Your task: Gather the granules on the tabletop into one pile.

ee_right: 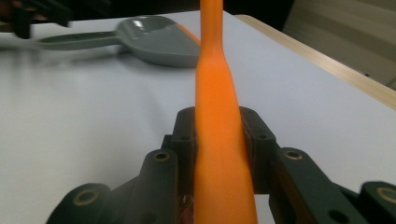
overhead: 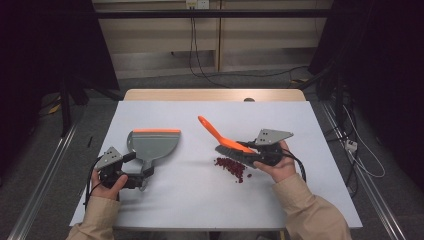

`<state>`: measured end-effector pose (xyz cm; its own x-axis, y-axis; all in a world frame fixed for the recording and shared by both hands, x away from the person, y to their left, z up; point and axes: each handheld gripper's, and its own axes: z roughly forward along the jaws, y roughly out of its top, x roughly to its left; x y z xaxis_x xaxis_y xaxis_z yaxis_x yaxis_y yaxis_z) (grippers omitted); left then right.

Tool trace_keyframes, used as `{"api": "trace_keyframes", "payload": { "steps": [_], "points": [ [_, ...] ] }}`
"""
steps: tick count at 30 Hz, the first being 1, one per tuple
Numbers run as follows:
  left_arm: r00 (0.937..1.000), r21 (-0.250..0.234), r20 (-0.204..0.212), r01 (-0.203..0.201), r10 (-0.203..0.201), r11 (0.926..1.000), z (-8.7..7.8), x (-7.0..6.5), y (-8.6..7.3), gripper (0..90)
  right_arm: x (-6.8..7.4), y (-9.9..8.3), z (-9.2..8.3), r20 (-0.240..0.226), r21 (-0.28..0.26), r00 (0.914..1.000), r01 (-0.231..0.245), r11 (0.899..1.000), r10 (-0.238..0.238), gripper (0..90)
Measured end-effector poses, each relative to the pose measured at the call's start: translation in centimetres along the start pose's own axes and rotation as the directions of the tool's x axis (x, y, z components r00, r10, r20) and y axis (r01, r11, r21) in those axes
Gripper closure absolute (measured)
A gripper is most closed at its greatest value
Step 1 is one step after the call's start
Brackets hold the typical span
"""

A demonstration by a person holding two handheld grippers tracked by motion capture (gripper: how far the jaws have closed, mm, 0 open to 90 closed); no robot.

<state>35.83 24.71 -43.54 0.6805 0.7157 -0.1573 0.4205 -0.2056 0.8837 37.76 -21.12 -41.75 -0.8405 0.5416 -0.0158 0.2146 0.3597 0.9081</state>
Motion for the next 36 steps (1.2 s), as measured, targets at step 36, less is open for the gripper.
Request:
{"api": "trace_keyframes", "payload": {
  "steps": [36],
  "points": [
    [0.9996, 0.008, -0.025, -0.011, 0.011, 0.9999, -0.4, -0.2, 0.0, 5.5, 1.1, -0.2, 2.1, -0.213, -0.035, 0.9769, -0.029, 0.999, 0.021, 71.5]
  ]
}}
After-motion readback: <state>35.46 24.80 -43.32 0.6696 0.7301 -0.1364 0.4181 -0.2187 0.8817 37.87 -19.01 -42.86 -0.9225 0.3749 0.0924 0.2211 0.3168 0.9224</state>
